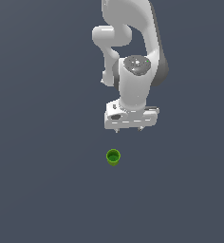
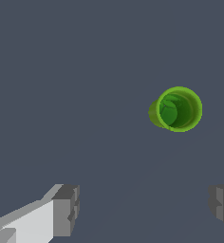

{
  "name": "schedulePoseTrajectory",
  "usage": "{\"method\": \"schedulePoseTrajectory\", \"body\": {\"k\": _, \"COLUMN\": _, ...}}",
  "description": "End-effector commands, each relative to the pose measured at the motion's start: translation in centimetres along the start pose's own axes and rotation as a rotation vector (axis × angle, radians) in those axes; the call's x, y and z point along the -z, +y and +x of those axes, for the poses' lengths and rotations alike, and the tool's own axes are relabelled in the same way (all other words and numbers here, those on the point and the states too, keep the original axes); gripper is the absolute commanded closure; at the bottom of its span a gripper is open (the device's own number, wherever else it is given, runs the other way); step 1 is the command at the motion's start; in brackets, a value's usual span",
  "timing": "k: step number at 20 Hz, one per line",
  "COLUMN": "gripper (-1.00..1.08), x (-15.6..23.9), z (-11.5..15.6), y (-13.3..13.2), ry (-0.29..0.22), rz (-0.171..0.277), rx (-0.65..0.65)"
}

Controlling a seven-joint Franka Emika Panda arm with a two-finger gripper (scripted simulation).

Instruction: Pick up the object and move it to a goal position.

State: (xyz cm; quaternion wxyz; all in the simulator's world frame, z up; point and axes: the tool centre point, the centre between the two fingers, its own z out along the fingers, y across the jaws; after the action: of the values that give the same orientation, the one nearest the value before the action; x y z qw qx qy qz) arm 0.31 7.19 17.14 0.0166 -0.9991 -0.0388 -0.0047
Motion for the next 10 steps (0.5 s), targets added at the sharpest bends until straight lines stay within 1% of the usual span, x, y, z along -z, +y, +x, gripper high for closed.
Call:
{"method": "schedulePoseTrajectory", "body": {"k": 1, "gripper": -0.92, "x": -0.1, "z": 0.2, "y": 0.1, "ry": -0.001, "rz": -0.001, "rx": 0.022}}
{"method": "schedulePoseTrajectory", "body": {"k": 10, "gripper": -0.92, "x": -1.1, "z": 1.3, "y": 1.0, "ry": -0.004, "rz": -0.009, "rx": 0.169}}
